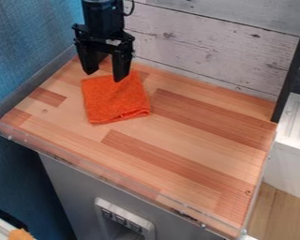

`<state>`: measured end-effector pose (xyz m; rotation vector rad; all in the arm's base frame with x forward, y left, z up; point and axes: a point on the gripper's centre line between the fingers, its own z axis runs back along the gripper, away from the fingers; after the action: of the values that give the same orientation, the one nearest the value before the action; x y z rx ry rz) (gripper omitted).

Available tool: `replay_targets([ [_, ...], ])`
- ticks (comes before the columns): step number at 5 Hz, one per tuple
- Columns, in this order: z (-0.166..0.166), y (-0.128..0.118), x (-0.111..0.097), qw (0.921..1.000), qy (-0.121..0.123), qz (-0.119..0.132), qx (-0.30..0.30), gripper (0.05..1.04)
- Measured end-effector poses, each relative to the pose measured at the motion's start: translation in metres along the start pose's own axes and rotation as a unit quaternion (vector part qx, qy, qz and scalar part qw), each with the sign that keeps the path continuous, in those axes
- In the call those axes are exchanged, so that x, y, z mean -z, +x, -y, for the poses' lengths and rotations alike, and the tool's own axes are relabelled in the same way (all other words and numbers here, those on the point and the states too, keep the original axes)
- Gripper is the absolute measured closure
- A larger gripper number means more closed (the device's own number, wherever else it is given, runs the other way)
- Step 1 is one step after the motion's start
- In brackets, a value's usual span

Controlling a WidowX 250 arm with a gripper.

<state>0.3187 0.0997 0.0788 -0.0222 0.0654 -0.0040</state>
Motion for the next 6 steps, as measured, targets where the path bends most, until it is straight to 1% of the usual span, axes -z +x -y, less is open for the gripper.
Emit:
replay_targets([
  [1,0.000,0.002,0.002,0.9990,-0.002,-0.006,-0.045,0.084],
  [2,-0.001,0.005,-0.001,0.9934,0.000,0.002,-0.115,0.085],
  [3,-0.003,0.011,-0.001,0.9810,0.002,0.020,-0.193,0.087],
  [4,-0.003,0.016,-0.001,0.9623,0.001,0.038,-0.269,0.133],
  [5,0.001,0.023,-0.001,0.9439,0.000,0.052,-0.326,0.416],
  [6,0.001,0.026,0.009,0.9262,0.001,0.049,-0.374,0.719],
])
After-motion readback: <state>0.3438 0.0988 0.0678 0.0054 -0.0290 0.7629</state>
